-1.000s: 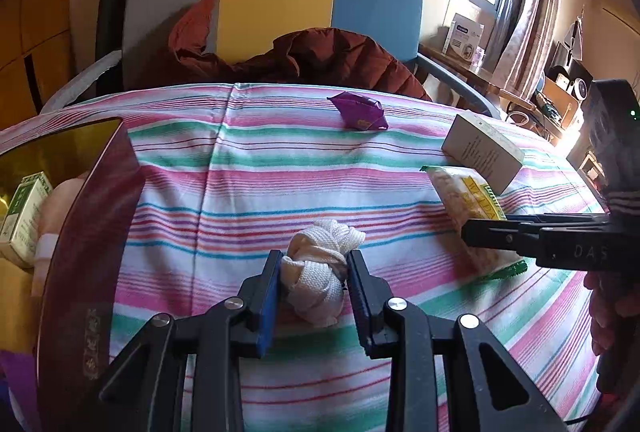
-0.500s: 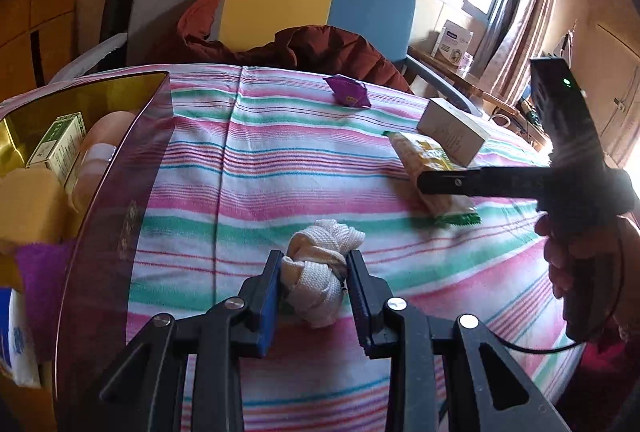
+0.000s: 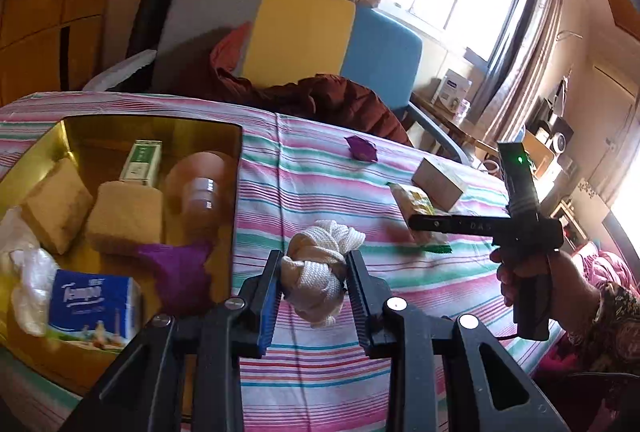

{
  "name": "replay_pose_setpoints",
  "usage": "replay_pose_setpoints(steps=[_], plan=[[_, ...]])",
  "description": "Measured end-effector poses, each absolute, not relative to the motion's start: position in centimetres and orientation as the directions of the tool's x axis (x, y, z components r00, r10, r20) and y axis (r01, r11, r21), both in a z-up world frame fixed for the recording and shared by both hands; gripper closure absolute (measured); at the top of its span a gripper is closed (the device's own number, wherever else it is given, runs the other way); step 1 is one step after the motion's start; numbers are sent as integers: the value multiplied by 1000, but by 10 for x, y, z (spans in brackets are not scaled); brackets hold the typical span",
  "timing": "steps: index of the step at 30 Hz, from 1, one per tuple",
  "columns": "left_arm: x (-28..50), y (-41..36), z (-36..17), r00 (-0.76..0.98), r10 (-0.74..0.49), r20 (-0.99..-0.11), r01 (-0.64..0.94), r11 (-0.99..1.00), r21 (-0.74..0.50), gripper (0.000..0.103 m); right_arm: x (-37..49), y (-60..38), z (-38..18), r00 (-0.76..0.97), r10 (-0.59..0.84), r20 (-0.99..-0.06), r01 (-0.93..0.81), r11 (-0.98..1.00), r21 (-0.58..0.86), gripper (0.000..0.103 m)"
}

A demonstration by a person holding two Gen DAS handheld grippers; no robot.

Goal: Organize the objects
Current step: 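Drop the white cloth in the tray with the left tool while the right tool releases the bag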

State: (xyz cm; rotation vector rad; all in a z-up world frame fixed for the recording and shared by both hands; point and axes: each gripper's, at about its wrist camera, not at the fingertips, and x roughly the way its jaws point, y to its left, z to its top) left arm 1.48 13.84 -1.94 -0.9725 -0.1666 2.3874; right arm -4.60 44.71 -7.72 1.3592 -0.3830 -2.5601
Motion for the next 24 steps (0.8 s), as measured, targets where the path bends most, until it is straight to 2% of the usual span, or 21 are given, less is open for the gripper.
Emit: replay_pose_setpoints(steps=[8,18,22,24], plan=[[-19,68,-20,-670,383,-636,-218,-921,-324,72,-46,446,-80,-543,-308,-781,64,-943,327,61],[-66,18,-42,-631,270,-727,-12,-941,-339,72,-45,444,-78,-549,-321,-772,72,-938,339,61],[-70,14,-42,-635,241,-734,24,-943,-331,56,-45,443,-78,-550,-325,-769,77,-937,341,61],[-67,15,-42,-644,247,-724,18,-941,-337,55,-44,443,-78,-553,-328,-766,83,-937,341,61]])
